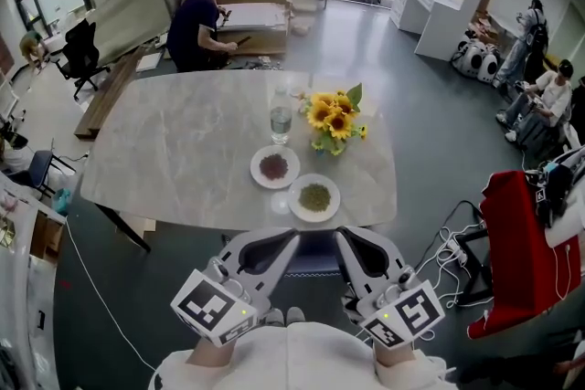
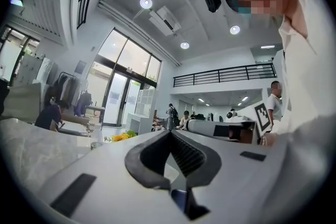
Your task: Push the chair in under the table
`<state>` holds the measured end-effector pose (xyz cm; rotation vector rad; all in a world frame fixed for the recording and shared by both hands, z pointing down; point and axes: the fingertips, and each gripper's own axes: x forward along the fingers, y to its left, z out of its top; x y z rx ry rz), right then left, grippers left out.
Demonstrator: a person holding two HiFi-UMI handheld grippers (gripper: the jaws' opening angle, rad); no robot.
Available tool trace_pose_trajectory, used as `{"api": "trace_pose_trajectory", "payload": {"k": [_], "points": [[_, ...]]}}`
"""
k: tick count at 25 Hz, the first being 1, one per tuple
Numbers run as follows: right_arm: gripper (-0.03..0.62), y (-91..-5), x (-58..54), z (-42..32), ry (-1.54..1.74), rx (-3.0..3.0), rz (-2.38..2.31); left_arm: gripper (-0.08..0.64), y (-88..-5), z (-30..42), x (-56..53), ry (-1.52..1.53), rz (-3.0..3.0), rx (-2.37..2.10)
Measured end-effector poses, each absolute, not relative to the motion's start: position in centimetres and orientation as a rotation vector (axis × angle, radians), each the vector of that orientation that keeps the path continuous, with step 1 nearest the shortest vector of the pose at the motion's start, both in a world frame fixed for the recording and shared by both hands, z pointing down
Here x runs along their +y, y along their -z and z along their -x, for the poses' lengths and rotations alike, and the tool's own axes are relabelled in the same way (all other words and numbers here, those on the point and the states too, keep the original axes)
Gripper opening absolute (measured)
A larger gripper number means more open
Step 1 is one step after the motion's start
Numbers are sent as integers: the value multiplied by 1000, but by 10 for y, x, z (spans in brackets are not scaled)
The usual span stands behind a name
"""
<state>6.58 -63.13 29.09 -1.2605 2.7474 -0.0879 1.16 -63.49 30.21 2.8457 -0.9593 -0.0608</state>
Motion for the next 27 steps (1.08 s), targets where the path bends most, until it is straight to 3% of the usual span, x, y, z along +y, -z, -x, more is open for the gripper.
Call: {"api": "trace_pose_trajectory", "payload": {"k": [27], "points": [[2,-308,-630,-55,99,2811,1285,14,-319,-13,-633,2,-2834,-927]]}}
